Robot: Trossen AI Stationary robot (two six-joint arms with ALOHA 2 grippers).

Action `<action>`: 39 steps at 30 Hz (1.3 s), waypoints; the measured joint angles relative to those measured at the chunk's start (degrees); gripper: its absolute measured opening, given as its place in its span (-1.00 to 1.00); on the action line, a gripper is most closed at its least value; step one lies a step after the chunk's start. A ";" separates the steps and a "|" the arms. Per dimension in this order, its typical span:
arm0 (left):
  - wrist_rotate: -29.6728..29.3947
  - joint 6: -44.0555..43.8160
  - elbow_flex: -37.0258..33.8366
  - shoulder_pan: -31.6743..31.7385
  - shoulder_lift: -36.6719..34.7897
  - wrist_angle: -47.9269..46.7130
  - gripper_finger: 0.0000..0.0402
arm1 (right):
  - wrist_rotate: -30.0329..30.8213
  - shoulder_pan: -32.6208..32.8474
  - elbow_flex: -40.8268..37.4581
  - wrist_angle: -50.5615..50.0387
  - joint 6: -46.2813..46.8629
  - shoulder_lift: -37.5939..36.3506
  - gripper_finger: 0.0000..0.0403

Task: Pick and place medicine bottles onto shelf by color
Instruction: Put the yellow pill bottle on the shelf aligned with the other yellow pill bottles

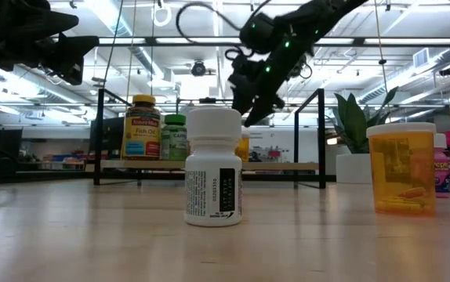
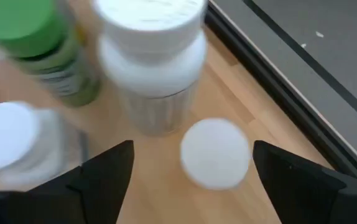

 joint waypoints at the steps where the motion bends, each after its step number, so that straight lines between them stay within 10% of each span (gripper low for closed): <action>1: 0.00 0.01 0.01 0.01 0.00 0.00 -0.03 | 0.00 0.58 0.00 -0.88 0.22 -0.79 0.68; 39: 0.00 0.00 0.02 0.02 -0.02 -0.02 -0.04 | -3.55 42.64 -2.81 -10.89 7.82 -4.68 0.62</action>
